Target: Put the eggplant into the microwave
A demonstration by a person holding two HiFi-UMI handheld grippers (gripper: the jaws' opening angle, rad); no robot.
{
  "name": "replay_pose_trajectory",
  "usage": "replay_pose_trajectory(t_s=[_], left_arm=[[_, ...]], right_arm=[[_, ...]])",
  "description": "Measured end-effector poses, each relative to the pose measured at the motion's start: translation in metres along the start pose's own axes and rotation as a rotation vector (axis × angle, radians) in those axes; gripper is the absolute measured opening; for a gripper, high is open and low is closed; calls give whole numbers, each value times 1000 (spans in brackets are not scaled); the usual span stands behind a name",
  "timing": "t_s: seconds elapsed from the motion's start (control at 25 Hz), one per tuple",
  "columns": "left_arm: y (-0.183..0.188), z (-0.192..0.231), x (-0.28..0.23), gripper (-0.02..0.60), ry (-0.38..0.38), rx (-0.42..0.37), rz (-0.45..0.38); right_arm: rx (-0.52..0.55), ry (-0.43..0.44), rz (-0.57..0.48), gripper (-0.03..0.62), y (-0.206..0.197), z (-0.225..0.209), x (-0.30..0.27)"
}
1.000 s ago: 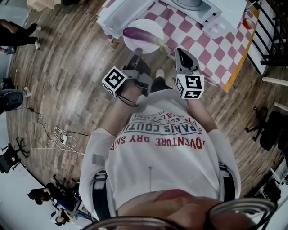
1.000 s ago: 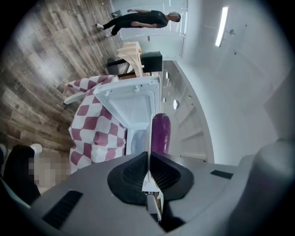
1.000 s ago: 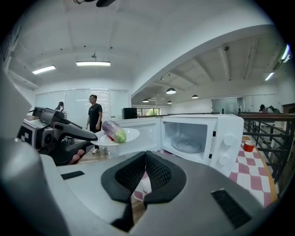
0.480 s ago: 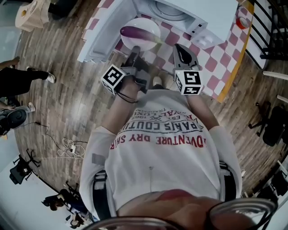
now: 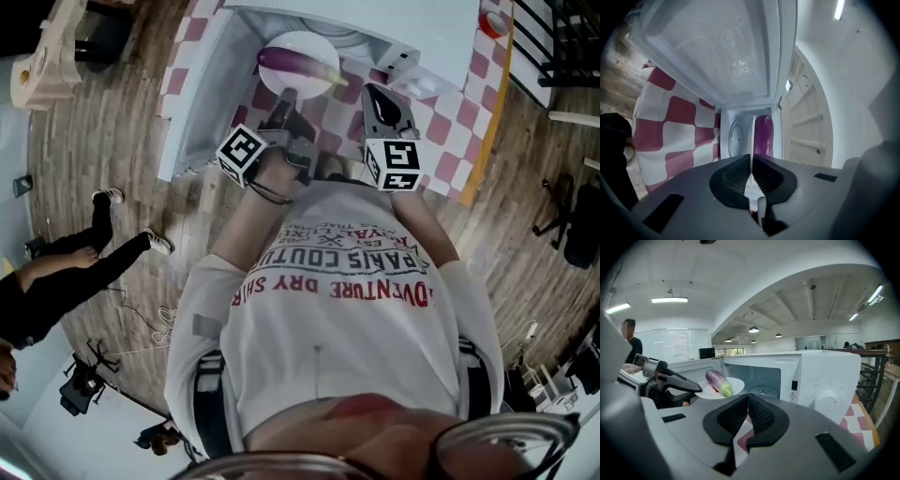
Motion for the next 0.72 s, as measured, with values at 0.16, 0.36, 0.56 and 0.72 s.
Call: replay_pose_trajectory(t_s=[0.16,0.36,0.56,0.72], left_arm=[[8,6,-27,35,22,-22,87],[19,18,-54,35,61,-46,179],[25,29,-80,35,75,-46,202],[27,39,-94,35,99,-29,210]], right_arm=[[-2,-67,37,26,-6,-6,-14],[-48,-139,61,26,-14,-6,-28],[-73,-171,48,26,-14,-10,-43],[-85,-198,64,26,-17,-13,-47]])
Point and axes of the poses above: the fingertips, and each gripper's own axes: x backward along the fingers, z to its left, y out of its top, the point moved 3 cm from there along x, backward along the fingers, and after that the axes turned 1 degree about y, right-handed, at the moved point
